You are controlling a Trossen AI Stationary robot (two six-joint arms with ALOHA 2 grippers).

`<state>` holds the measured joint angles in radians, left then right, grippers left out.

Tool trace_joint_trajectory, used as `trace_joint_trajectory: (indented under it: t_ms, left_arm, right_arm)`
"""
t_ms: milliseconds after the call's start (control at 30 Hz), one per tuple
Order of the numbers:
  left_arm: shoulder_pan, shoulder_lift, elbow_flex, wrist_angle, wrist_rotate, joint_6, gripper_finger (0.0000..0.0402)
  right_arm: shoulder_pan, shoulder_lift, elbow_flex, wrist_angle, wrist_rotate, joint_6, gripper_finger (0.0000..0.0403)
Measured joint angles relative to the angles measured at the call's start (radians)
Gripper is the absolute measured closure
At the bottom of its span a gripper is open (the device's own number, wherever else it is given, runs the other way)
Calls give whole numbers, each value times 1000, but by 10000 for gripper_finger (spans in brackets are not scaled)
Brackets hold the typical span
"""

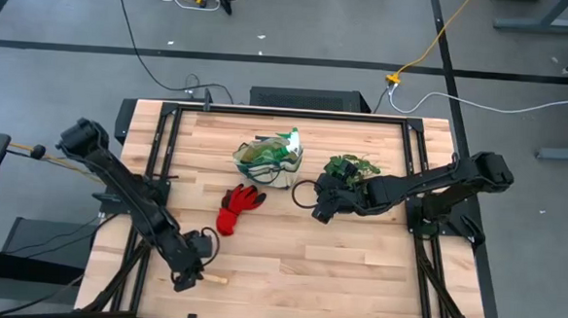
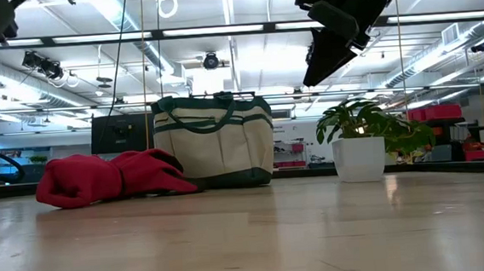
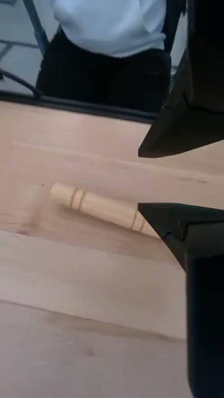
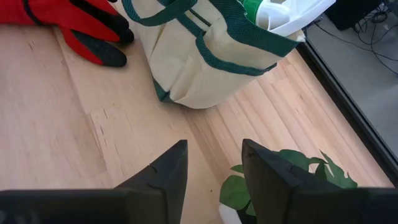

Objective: Pick & Place Garden tools in Gardening bag
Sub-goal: Put the light brown hand rake into the green gardening bag

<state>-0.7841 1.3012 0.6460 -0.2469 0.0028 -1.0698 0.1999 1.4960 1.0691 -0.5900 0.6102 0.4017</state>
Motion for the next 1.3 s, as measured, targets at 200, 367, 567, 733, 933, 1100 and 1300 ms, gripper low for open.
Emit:
trace_joint_trajectory:
  t_ms: [200,367,567,733,933,1100,1300]
  left_arm:
    - [-1,60,0,0,46,-21,269]
    - [-1,112,24,-11,62,-19,269]
    - [-1,181,86,-91,74,-18,269]
    - [-1,214,127,-194,67,-11,269]
    - [-1,233,128,-171,68,-9,269]
    - [-1,233,128,-168,62,-7,269]
    - [-1,239,128,-165,44,-11,269]
  right_arm:
    - [0,0,0,3,1,0,248]
    - [0,0,0,5,1,-3,248]
    - [0,0,0,13,2,-17,248]
    - [0,0,0,26,2,-22,248]
    - [0,0,0,28,1,-22,248]
    - [0,0,0,30,1,-22,248]
    - [0,0,0,30,2,-22,248]
